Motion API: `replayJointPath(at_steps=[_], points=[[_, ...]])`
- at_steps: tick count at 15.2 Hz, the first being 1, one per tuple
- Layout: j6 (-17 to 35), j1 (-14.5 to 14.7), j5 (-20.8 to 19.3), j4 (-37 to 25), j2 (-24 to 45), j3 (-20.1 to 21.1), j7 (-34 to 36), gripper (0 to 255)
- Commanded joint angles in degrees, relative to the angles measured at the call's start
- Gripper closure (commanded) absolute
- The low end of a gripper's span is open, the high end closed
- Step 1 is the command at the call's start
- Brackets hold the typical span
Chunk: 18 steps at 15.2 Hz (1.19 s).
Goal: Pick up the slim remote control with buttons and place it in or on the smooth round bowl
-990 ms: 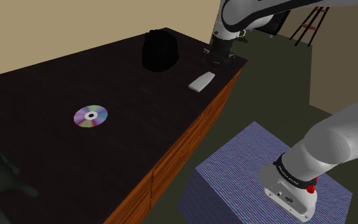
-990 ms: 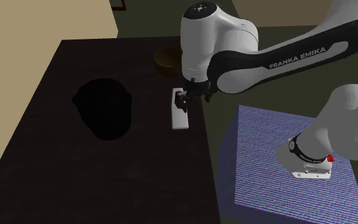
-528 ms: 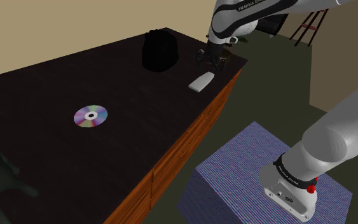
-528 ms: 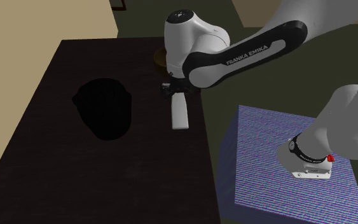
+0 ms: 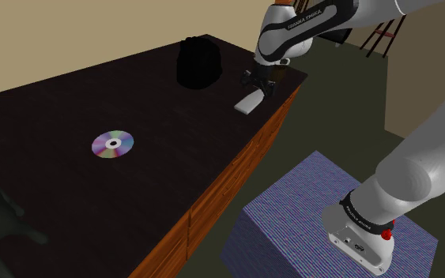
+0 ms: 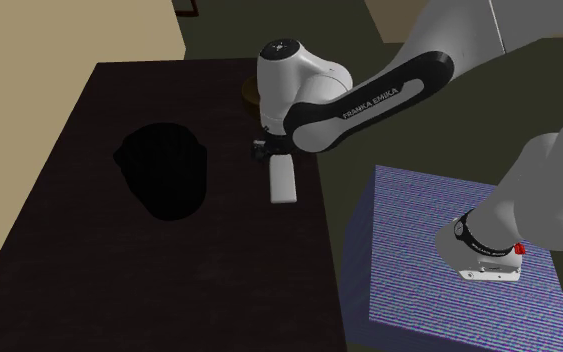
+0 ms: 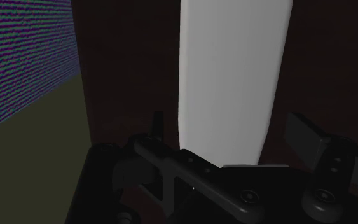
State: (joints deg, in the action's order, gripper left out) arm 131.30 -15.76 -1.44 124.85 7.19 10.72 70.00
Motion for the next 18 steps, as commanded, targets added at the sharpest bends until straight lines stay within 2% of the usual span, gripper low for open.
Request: replayJointPath(at_steps=[1,7,8,18], points=[[0.85,-0.02,-0.13,0.34,0.49,-0.05,0.03,0],[0.85,-0.02,-0.13,0.33,0.5,-0.05,0.03,0],[0.85,-0.02,-0.13,0.33,0.5,-0.05,0.03,255],[0.13,-0.04,0.0,0.09,0.02,-0.03,-0.06,255]])
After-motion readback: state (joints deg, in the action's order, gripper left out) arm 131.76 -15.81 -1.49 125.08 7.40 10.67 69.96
